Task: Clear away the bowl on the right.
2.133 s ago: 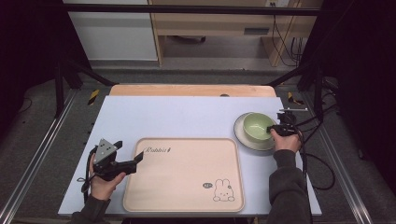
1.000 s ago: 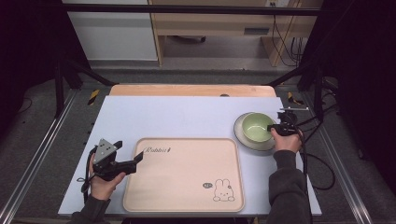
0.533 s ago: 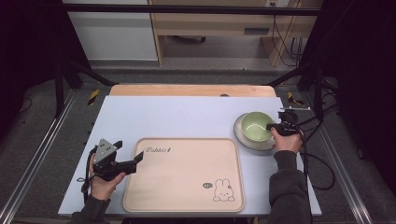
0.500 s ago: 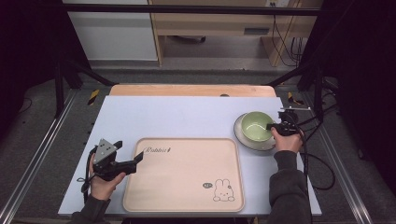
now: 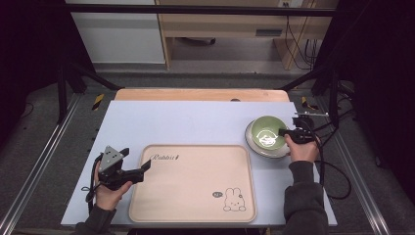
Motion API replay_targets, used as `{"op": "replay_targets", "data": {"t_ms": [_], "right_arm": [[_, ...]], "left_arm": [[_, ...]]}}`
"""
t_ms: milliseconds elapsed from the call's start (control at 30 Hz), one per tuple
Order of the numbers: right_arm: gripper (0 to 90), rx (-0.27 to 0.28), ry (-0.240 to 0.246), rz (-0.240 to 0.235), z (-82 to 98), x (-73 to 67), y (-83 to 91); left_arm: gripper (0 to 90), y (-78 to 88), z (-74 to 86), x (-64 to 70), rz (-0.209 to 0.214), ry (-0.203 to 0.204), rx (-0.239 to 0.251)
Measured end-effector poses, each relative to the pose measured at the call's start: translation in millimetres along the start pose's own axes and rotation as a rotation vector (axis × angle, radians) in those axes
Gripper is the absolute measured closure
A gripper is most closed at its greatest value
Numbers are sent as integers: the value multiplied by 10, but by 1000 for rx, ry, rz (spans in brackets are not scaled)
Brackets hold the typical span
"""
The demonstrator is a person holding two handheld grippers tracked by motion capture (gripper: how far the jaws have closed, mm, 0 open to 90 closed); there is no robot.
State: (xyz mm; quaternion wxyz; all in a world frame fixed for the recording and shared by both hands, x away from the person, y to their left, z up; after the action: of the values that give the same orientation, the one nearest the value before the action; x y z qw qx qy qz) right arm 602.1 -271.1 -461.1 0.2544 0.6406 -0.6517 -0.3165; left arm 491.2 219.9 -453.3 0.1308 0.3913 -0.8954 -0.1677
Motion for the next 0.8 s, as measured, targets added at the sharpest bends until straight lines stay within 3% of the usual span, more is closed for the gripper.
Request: {"op": "replay_targets", "data": {"t_ms": [333,567,800], "right_arm": [[832,38,48,-26,28,-134,149],[832,79,81,-87,67,-316,295],[832,85,114,-127,131,-455,373]], "left_arm": [[103,1,-1,3,1,1,1],[103,-1,4,3,3,1,1],[103,0,4,12,4,0,3]]}}
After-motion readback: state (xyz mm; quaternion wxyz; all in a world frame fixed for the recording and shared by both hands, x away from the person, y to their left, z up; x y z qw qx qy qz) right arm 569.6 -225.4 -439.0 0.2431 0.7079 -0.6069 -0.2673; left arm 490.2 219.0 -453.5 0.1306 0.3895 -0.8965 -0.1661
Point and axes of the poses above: each handheld gripper's, and its own axes: y roughly backward along the jaws, z roughly out of its underside, x roughly to its right, the point moved 8 cm from there along -y, roughly forward along the jaws, and after that the axes turned 13 degrees about z, right-handed, at the moved point
